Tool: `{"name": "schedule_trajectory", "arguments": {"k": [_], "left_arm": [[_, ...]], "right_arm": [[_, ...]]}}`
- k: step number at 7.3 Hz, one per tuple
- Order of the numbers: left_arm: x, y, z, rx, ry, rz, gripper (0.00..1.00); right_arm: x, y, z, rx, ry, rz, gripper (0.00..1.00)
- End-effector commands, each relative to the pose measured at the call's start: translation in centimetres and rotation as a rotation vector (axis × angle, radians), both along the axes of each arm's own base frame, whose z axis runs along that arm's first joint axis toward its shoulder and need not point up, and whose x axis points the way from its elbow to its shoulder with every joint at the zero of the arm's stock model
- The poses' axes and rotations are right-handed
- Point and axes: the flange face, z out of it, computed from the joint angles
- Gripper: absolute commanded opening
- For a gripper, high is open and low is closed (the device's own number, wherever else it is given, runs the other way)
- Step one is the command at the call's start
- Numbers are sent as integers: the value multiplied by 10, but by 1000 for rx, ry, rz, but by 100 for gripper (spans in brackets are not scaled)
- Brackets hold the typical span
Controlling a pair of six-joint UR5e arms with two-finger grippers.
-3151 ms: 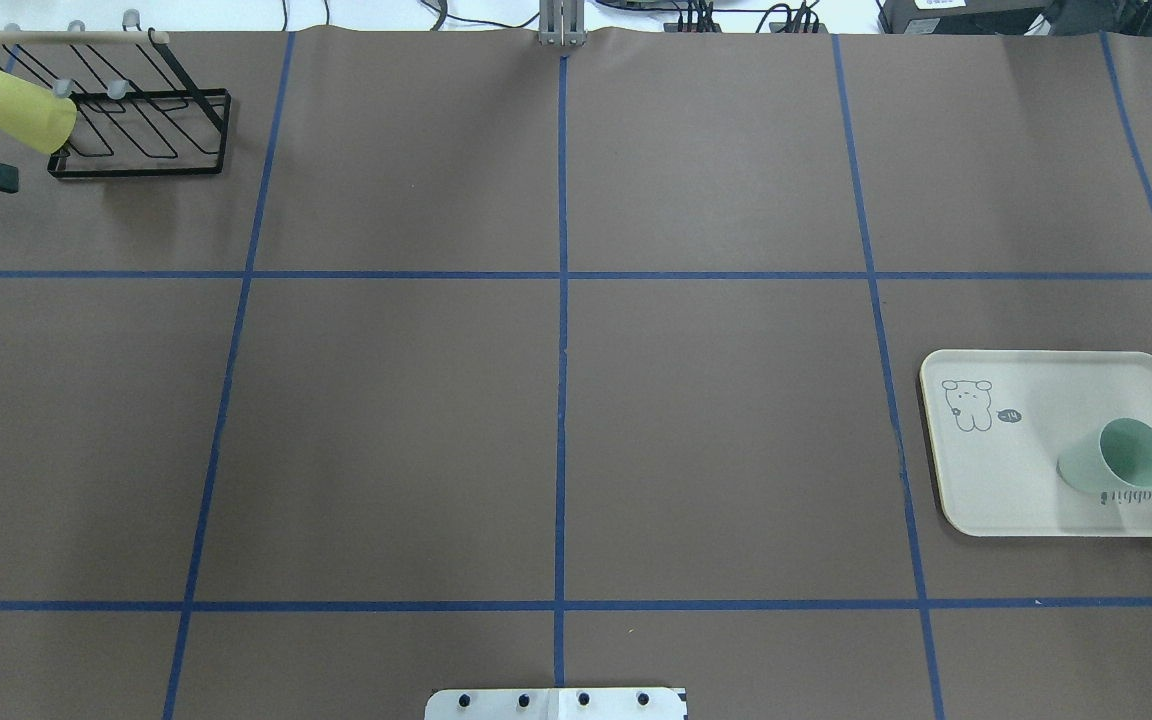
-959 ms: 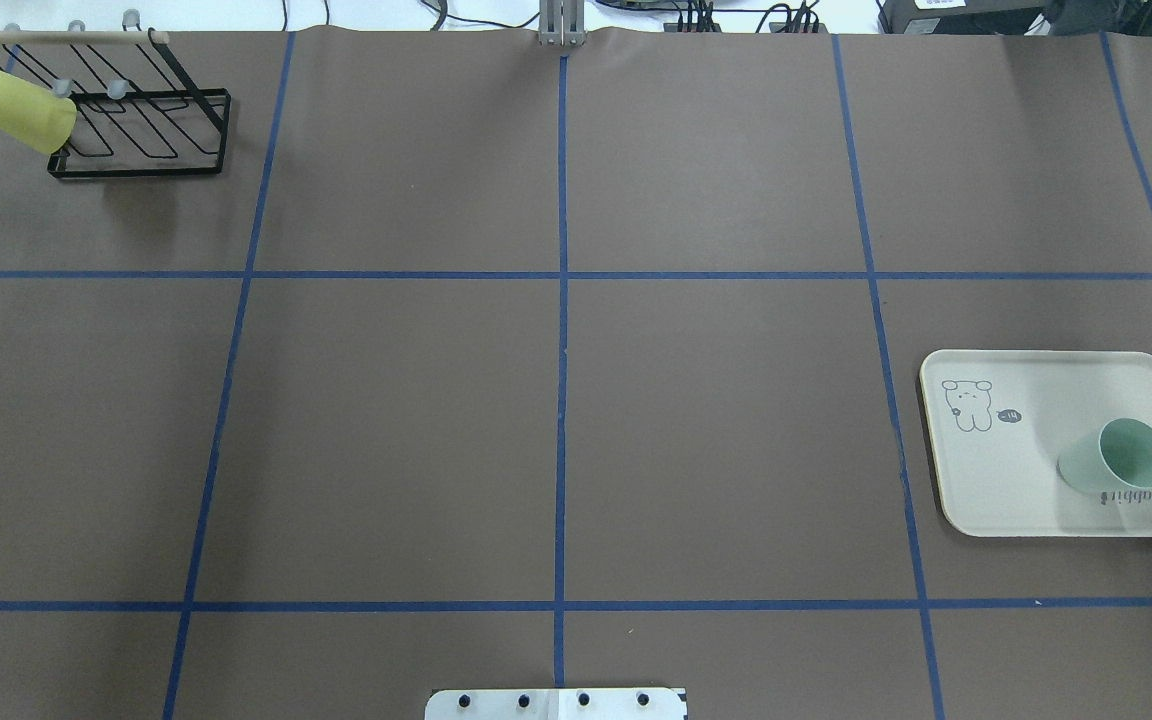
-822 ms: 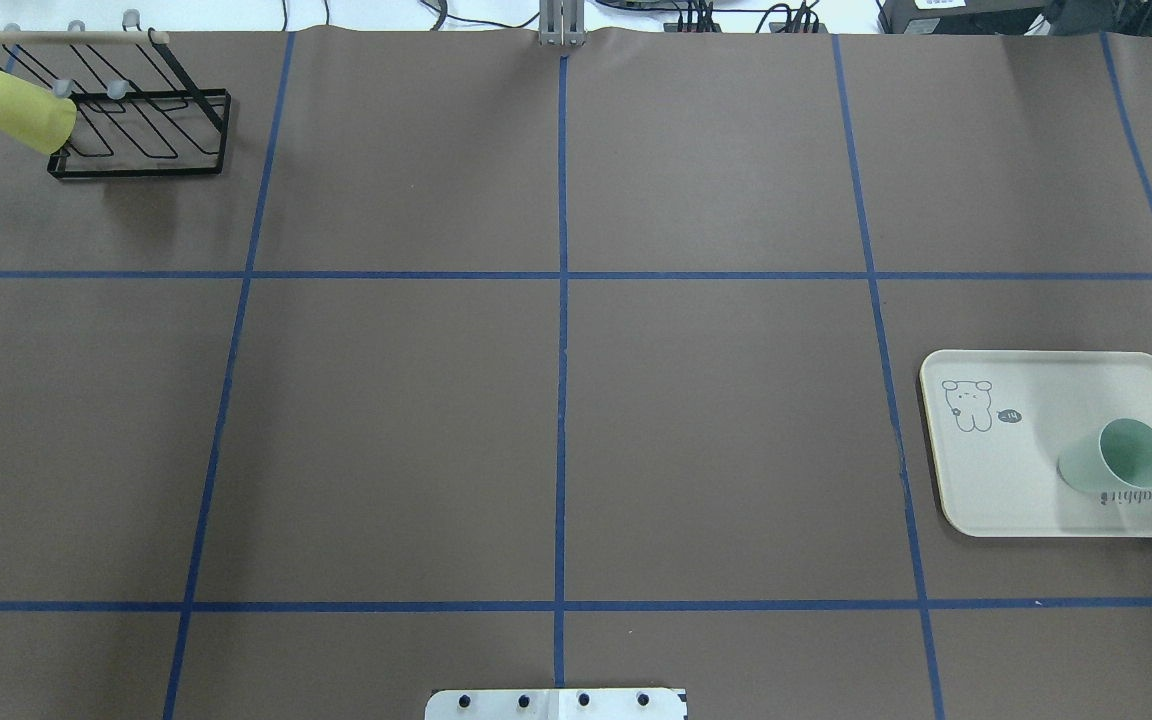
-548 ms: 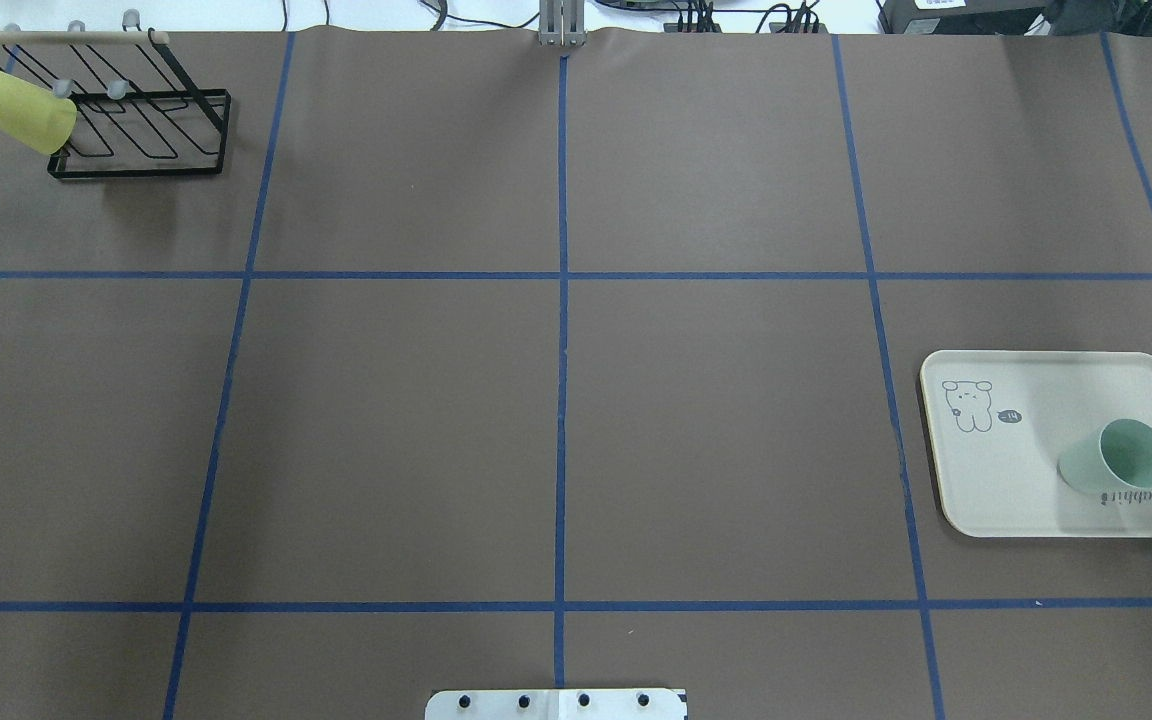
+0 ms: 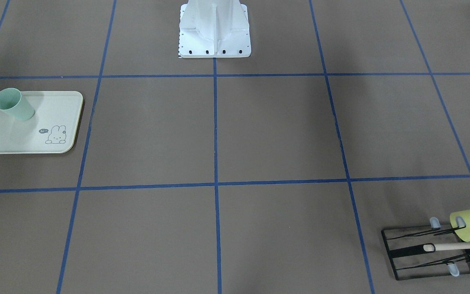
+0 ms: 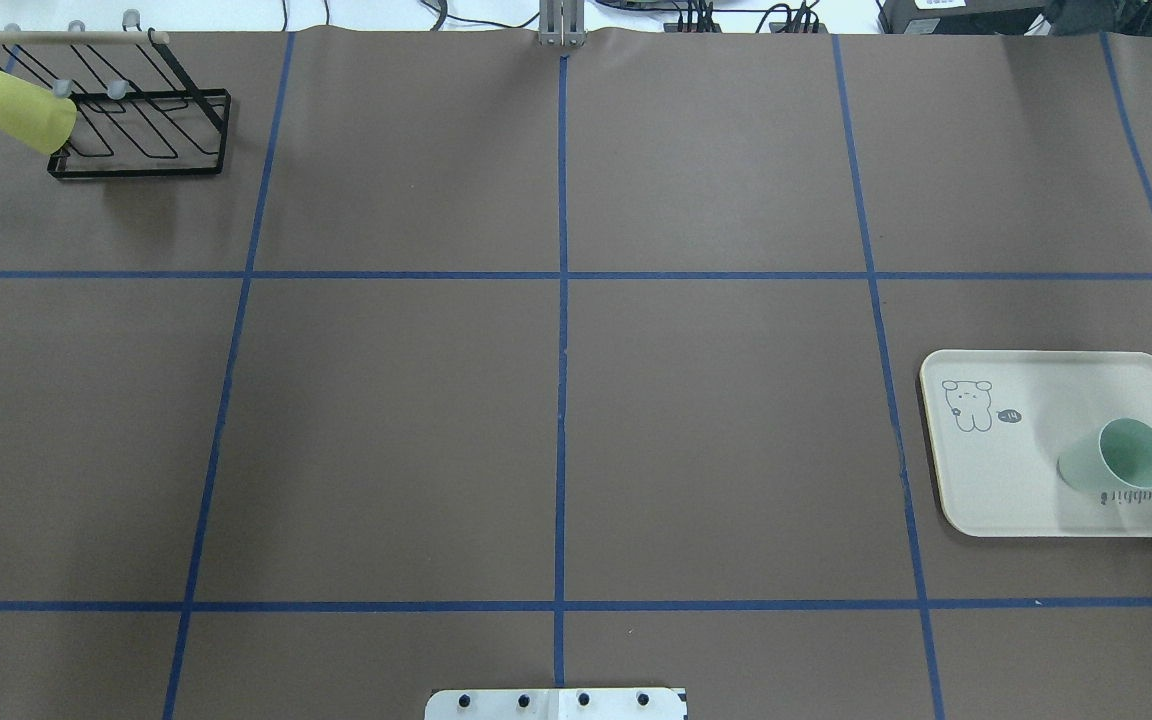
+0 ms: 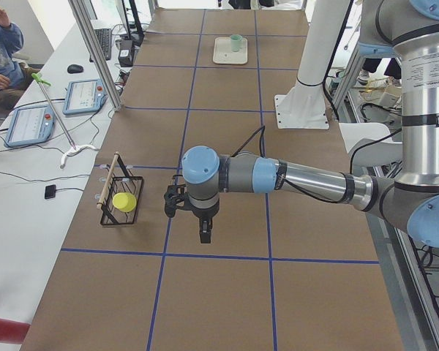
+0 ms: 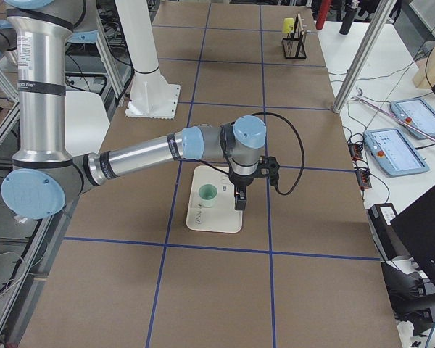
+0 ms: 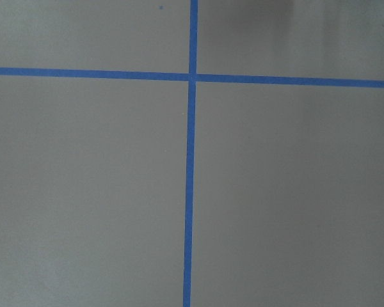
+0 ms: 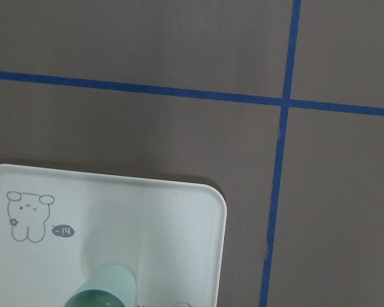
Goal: Left arm grabs green cup and hands to right arm on tray
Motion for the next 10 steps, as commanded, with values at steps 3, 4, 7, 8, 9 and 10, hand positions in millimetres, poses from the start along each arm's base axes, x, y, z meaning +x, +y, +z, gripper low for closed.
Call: {"name": "schedule_trajectory", "arguments": {"k": [3,4,7,8,9,10], "left_arm": [[1,-4,6,-9,2,2,100],[1,-3,7,-12,2,2,100],[1,-4,5,-6,3,2,100],[1,-4,4,-6,2,2,100],[1,-4,6,-9,3,2,100],[1,-4,3,-3,3,2,100]], "right_arm": [[2,-4,-5,9,-28,7,100],[2,-5,-7,14,-27,7,100],[2,-12,-15,28,-27,7,100],[2,-12,-14,26,-27,7,100],[2,-11,-12,22,-22,8,100],[2,-10,-10,19,-22,8,100]]}}
